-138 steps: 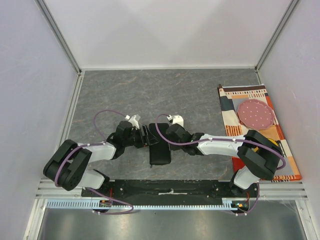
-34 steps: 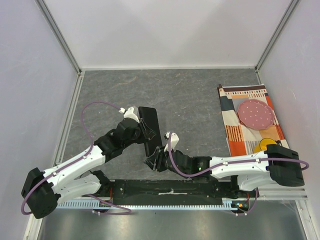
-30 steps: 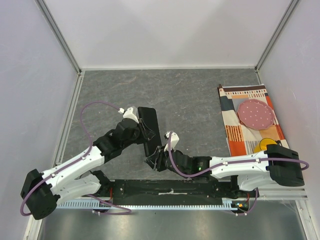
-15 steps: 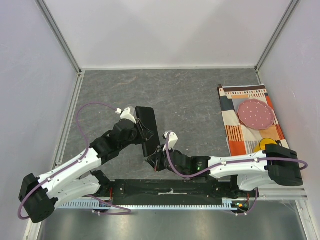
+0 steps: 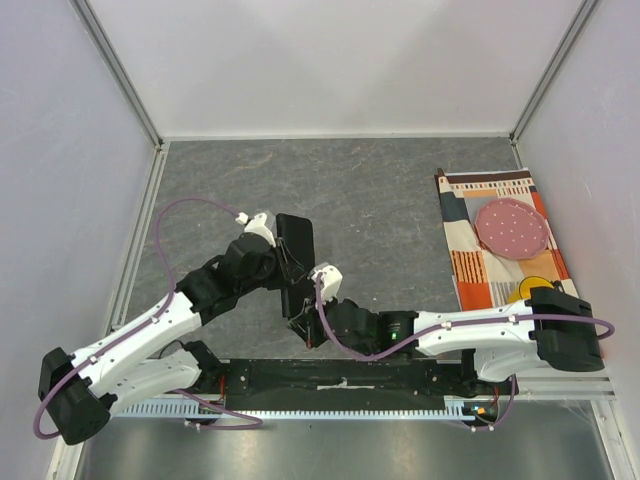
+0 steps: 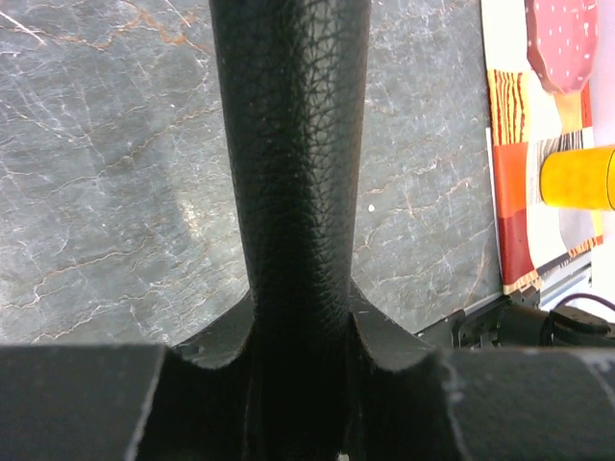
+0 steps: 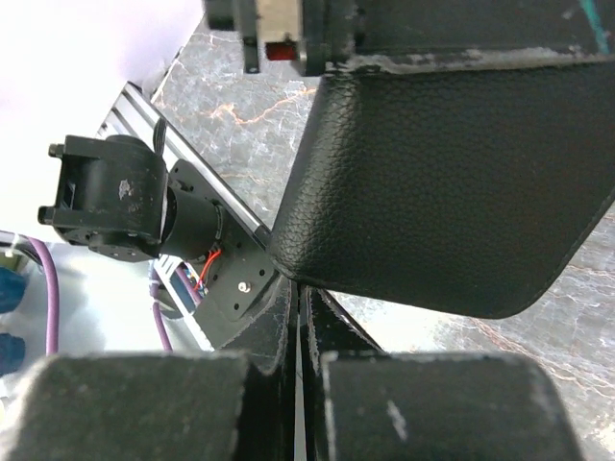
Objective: Sort the hair-cutting tools
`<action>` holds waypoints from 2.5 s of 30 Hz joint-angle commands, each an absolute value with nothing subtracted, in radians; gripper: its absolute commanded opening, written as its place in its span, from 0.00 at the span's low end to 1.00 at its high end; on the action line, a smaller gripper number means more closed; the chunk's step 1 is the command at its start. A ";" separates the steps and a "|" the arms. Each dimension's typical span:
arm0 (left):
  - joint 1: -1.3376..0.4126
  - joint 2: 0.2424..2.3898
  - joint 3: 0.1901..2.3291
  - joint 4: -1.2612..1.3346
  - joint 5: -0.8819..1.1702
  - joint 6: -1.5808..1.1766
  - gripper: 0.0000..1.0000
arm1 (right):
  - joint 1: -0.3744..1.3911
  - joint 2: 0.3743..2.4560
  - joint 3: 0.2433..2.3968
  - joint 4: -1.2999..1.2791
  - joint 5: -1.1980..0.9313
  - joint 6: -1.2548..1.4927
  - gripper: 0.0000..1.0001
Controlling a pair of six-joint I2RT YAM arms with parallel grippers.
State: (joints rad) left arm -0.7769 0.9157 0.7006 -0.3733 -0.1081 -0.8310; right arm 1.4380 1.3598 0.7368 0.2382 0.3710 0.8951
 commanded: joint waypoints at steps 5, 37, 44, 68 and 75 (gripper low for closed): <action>-0.782 0.920 0.862 -0.268 0.067 -0.779 0.02 | 1.483 1.341 0.779 -0.081 0.357 0.739 0.00; -0.781 0.922 0.905 -0.483 0.595 -0.508 0.02 | 1.514 1.104 0.794 -0.517 0.577 0.361 0.00; -0.781 0.881 0.819 -0.462 0.655 -0.515 0.02 | 1.471 1.172 0.896 -0.543 0.735 0.275 0.00; -0.781 0.833 0.595 -0.325 0.888 -0.526 0.02 | 1.147 1.195 1.066 -0.529 0.608 -0.274 0.00; -0.782 0.857 0.594 -0.307 0.926 -0.525 0.02 | 1.141 1.172 1.097 -0.552 0.398 -0.603 0.00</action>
State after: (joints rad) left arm -0.7586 0.8574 0.5915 -0.3042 0.6979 -0.5400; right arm 1.1736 1.1984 1.0248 -0.5915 0.4343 -0.3477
